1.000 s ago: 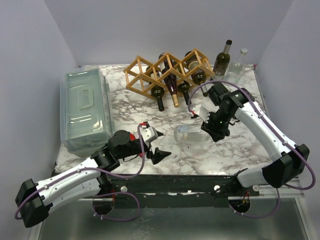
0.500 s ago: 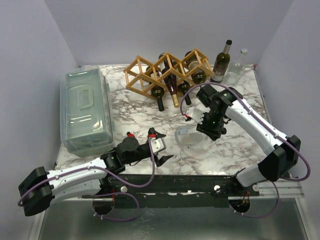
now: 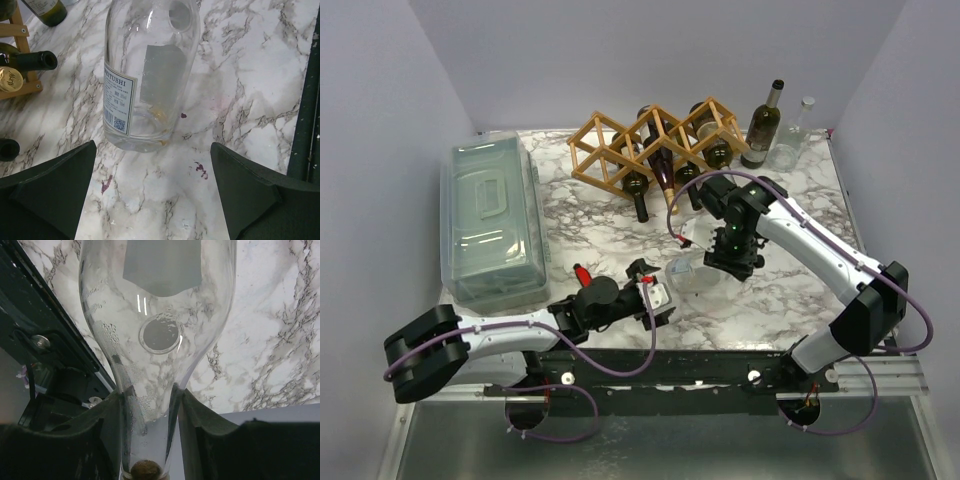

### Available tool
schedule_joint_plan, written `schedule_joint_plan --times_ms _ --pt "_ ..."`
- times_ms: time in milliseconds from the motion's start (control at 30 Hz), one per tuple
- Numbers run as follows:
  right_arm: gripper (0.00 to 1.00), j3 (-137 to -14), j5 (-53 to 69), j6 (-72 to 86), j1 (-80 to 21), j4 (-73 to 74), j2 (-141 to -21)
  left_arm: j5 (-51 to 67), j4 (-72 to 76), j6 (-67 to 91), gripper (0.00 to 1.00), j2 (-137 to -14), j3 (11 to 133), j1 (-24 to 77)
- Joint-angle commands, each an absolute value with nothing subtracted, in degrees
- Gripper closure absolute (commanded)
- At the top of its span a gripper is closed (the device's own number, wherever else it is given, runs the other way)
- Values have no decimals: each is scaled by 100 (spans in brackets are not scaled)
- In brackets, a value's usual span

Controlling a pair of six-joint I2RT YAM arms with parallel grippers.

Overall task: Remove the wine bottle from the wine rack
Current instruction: Place the wine bottle at the corner of the board.

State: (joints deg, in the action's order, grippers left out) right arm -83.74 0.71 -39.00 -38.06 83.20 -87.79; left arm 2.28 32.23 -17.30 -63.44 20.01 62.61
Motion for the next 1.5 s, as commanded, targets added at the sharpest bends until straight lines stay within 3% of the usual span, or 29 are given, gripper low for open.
schedule_joint_plan --times_ms 0,833,1467 --pt "100 -8787 18 -3817 -3880 8143 -8698 51 4273 -2233 1 -6930 2031 6300" --pt "95 -8818 334 -3673 -3998 8149 -8997 -253 7505 -2355 1 -9747 2219 6293" --pt "95 -8950 637 -3633 -4016 8147 -9139 -290 7466 -2402 1 -10569 3033 6295"
